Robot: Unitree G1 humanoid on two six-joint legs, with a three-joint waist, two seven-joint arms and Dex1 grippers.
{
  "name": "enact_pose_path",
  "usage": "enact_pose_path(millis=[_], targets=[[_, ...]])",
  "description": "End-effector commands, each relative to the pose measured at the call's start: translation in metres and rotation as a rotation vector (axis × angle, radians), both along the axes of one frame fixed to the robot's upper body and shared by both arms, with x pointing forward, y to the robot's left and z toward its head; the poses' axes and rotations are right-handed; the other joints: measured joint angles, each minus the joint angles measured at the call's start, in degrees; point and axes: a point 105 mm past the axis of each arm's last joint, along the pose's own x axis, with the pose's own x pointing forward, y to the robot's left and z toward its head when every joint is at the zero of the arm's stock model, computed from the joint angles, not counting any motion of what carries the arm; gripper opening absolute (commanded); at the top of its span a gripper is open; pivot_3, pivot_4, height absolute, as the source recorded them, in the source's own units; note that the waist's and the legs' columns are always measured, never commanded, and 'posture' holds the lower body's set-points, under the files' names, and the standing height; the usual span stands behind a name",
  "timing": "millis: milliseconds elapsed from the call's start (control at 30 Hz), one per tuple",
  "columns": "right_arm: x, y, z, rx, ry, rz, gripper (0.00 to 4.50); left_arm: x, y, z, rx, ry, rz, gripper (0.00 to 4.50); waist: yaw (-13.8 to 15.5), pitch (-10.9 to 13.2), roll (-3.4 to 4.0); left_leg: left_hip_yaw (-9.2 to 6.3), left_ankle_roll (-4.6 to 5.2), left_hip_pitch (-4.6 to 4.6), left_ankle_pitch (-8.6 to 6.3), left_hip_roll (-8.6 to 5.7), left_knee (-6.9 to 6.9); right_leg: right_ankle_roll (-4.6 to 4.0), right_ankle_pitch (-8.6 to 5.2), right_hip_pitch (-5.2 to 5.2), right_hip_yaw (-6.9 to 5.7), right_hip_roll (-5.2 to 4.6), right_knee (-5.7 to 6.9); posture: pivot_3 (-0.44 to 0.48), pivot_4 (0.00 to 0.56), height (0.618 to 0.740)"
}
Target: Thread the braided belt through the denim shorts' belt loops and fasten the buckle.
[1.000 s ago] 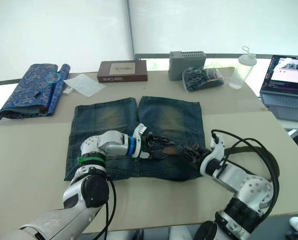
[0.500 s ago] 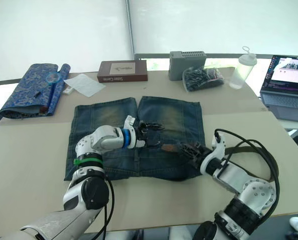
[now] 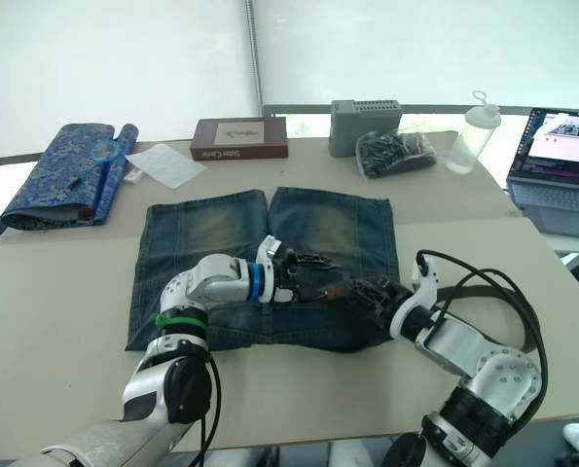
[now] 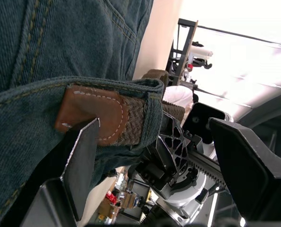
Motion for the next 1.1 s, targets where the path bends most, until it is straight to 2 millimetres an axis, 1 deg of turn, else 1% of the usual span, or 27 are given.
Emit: enact_pose_path(millis=[33, 200, 333, 433, 567, 700, 833, 867, 933, 1100], targets=[[0.002, 0.0, 0.011, 0.026, -0.051, -0.004, 0.0, -0.007, -0.005, 0.002, -0.036, -0.001, -0.029, 3.89, 0.0, 0.0, 0.0, 0.0, 0.0, 0.0, 0.0, 0.0, 0.0, 0.0, 0.0, 0.0, 0.01, 0.0, 0.0, 0.0, 0.15, 0.74], [0.003, -0.002, 0.013, 0.039, -0.055, -0.018, 0.0, -0.009, 0.006, -0.004, -0.009, -0.002, -0.03, 3.89, 0.0, 0.0, 0.0, 0.0, 0.0, 0.0, 0.0, 0.0, 0.0, 0.0, 0.0, -0.01, 0.02, 0.0, 0.0, 0.0, 0.15, 0.74], [0.002, -0.002, 0.016, 0.046, -0.064, -0.017, 0.0, -0.007, 0.008, -0.002, -0.017, 0.0, -0.009, 3.89, 0.0, 0.0, 0.0, 0.0, 0.0, 0.01, 0.0, 0.0, 0.0, -0.01, 0.0, 0.0, 0.02, 0.0, 0.0, 0.0, 0.15, 0.74], [0.0, -0.001, 0.018, 0.039, -0.068, 0.001, 0.0, -0.001, 0.007, 0.001, -0.035, 0.014, 0.04, 3.89, 0.0, 0.0, 0.0, 0.01, 0.01, 0.01, 0.0, 0.0, 0.0, -0.01, 0.0, 0.02, 0.03, -0.02, -0.04, 0.0, 0.15, 0.74], [-0.005, 0.004, 0.016, 0.026, -0.061, 0.027, 0.0, 0.007, 0.006, 0.01, -0.08, 0.017, 0.094, 3.89, 0.0, 0.0, 0.0, 0.01, 0.01, 0.01, 0.01, 0.01, 0.0, -0.02, -0.01, 0.04, 0.02, -0.01, -0.07, 0.0, 0.15, 0.74], [-0.006, 0.005, 0.017, 0.025, -0.056, 0.034, 0.0, 0.005, 0.003, 0.009, -0.079, 0.012, 0.086, 3.89, 0.1, 0.0, -0.01, 0.02, 0.02, 0.01, 0.01, 0.0, 0.0, -0.02, -0.01, 0.06, 0.02, 0.0, -0.11, 0.0, 0.15, 0.74], [-0.005, 0.005, 0.018, 0.026, -0.052, 0.033, 0.0, -0.001, -0.003, 0.006, -0.075, 0.017, 0.057, 3.89, 0.1, 0.0, -0.02, 0.02, 0.05, 0.01, 0.01, 0.0, 0.0, -0.02, -0.01, 0.1, 0.01, 0.0, -0.18, 0.0, 0.15, 0.74], [-0.005, 0.005, 0.019, 0.025, -0.051, 0.033, 0.0, -0.002, -0.004, 0.005, -0.074, 0.015, 0.053, 3.65, 0.1, 0.0, -0.02, 0.02, 0.05, 0.02, 0.01, 0.01, 0.0, -0.02, -0.01, 0.12, 0.01, 0.0, -0.22, 0.0, 0.15, 0.74], [-0.006, 0.005, 0.019, 0.022, -0.049, 0.034, 0.0, -0.003, -0.004, 0.004, -0.068, 0.011, 0.051, 3.04, 0.2, 0.0, -0.02, 0.02, 0.07, 0.02, 0.01, 0.01, 0.0, -0.02, -0.01, 0.15, -0.01, 0.01, -0.28, 0.0, 0.15, 0.74], [-0.006, 0.003, 0.018, 0.005, -0.042, 0.031, 0.0, -0.003, -0.005, 0.004, -0.05, -0.005, 0.048, 0.7, 0.3, 0.0, -0.02, 0.02, 0.12, 0.03, -0.01, 0.01, 0.0, -0.01, -0.01, 0.27, -0.02, 0.01, -0.48, 0.0, 0.15, 0.74]])
